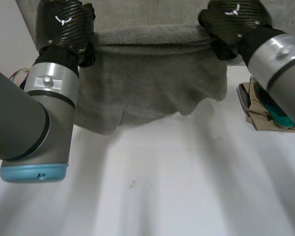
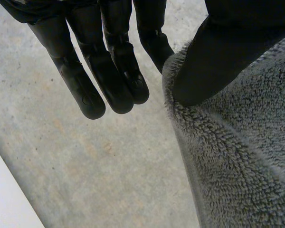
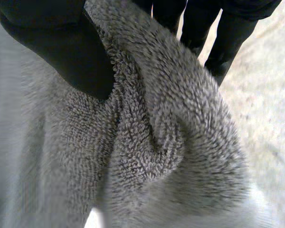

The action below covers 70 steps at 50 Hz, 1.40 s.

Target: Fold the laundry.

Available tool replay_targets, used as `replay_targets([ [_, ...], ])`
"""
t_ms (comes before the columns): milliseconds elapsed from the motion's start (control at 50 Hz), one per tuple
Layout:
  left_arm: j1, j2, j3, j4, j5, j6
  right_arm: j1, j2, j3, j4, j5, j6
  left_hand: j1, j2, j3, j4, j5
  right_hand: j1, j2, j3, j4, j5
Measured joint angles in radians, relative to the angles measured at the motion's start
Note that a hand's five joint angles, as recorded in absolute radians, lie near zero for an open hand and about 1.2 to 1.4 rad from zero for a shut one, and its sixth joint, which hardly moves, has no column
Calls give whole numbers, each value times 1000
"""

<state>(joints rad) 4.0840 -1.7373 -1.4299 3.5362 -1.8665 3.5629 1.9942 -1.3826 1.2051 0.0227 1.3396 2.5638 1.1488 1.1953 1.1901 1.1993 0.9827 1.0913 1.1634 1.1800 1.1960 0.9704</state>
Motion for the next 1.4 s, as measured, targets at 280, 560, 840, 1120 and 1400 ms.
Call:
replay_targets([
  [280,-26,-243,-70,-58,118,13,37,101,125,373,48,-65,0,0,0,0,6,-127,-181,-190,-187,-142],
  [560,-111,-241,-158,-144,121,11,-2,168,120,368,105,-84,-735,-773,-762,-785,-746,-864,-951,-975,-992,-928],
  [840,3,39,-341,-159,128,9,-135,104,38,494,-25,-23,-789,-849,-843,-866,-828,-708,-787,-795,-813,-755],
  [1120,243,-33,-394,-155,338,15,-134,153,358,318,-14,-49,-789,-851,-843,-866,-828,-600,-677,-686,-701,-646],
  [1400,363,-279,-302,-148,528,24,-123,151,530,45,21,-30,-756,-797,-793,-802,-755,-556,-631,-641,-661,-608],
])
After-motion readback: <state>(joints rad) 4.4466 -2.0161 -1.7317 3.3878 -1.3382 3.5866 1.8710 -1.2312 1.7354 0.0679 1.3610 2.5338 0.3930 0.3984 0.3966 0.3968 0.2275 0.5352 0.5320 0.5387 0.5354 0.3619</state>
